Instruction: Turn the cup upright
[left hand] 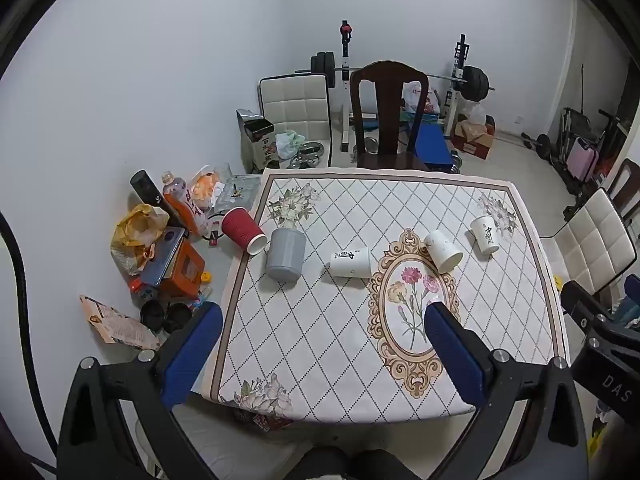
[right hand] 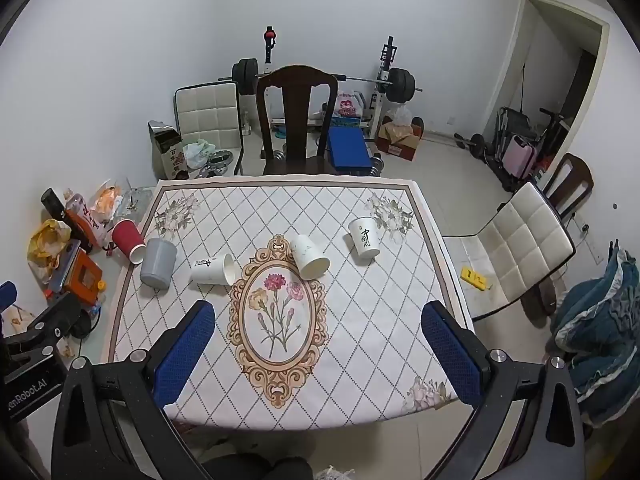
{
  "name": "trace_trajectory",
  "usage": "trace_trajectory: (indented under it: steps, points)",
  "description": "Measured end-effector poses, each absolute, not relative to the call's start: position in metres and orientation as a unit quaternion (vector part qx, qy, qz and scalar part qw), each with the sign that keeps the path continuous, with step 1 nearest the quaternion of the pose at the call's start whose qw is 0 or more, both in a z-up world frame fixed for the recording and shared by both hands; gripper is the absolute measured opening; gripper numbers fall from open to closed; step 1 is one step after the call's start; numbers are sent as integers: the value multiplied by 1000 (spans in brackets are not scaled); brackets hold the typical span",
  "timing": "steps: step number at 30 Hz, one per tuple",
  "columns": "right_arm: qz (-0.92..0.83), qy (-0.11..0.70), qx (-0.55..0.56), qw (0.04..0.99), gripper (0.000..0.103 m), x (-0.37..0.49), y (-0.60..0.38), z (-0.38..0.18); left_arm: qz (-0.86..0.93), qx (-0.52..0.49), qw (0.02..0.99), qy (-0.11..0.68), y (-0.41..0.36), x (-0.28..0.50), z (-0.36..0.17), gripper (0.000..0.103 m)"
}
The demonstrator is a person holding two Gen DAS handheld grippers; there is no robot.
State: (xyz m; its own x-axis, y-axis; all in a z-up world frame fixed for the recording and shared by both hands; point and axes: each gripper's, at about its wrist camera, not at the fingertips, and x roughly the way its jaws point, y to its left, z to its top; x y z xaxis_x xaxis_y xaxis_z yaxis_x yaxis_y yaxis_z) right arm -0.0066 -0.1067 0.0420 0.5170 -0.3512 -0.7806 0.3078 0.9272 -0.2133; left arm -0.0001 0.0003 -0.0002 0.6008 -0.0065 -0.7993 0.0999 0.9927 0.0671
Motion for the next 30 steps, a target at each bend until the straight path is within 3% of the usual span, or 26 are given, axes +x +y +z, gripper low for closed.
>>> trace_trajectory:
  steps: [30]
  points:
    - [-188,460,-30,867,103,-14,-113,43,-30,55,891,450,-6,-2,-1,103]
